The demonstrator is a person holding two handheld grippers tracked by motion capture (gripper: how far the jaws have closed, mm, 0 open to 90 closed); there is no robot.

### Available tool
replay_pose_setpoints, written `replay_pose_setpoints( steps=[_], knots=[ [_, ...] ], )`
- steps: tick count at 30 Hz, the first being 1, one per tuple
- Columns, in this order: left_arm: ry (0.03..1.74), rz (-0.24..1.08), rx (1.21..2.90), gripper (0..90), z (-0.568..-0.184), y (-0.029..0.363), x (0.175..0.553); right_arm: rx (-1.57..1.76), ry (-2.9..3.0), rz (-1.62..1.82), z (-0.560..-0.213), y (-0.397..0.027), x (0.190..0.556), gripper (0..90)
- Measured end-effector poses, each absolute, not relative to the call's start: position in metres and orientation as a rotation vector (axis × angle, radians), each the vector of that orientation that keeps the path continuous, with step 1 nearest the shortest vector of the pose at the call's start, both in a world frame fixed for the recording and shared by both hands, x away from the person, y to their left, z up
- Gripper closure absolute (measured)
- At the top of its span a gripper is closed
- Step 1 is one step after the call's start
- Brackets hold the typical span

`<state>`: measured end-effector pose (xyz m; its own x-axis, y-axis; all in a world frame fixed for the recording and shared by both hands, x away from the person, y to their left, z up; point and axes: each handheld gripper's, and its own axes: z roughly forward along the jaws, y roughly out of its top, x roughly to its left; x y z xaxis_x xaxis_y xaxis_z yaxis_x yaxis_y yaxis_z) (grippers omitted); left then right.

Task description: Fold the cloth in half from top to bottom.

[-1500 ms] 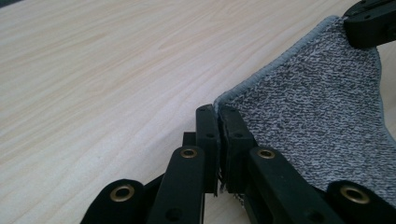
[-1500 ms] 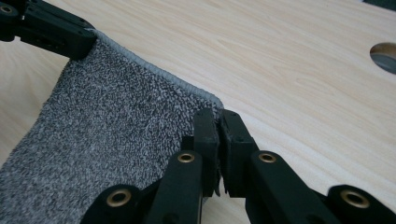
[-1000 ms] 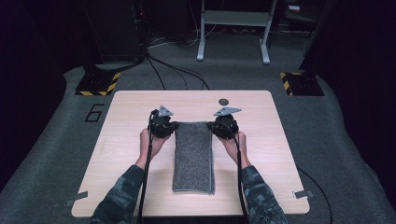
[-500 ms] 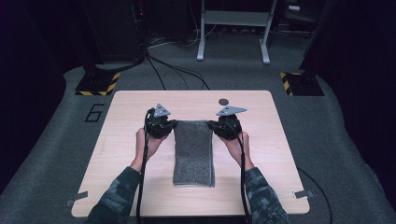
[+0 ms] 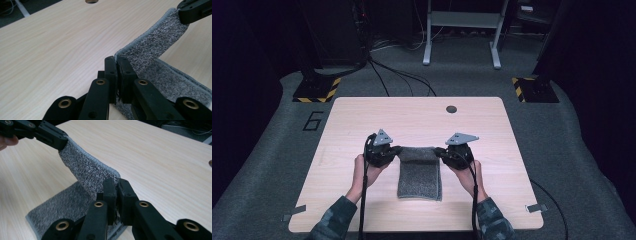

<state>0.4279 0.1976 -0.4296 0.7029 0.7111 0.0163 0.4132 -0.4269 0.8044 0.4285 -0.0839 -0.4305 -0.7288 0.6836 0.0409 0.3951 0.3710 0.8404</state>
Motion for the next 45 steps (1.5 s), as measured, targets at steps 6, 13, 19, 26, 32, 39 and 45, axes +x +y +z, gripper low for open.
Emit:
replay_pose_setpoints(
  steps=[6,13,19,26,32,39,45],
  knots=[
    [0.851,0.412,2.09,86.6,-0.442,0.197,0.417,0.95,2.344,1.286,-0.443,-0.088,0.415,85.3],
    [0.852,0.37,2.107,86.4,-0.454,0.196,0.406,0.967,2.358,1.285,-0.455,-0.091,0.401,84.9],
    [0.845,0.333,2.139,85.3,-0.464,0.195,0.397,0.97,2.396,1.255,-0.468,-0.093,0.391,82.1],
    [0.885,0.252,2.153,52.2,-0.479,0.206,0.372,0.994,2.418,1.284,-0.474,-0.11,0.37,62.2],
    [0.971,0.342,2.032,33.7,-0.47,0.221,0.375,1.061,2.328,1.278,-0.47,-0.117,0.371,44.4],
    [0.97,0.265,2.075,32.3,-0.479,0.204,0.388,1.057,2.41,1.167,-0.486,-0.085,0.383,37.0],
    [0.921,0.263,2.162,40.0,-0.491,0.195,0.376,1.043,2.471,1.114,-0.499,-0.079,0.371,42.0]
  ],
)
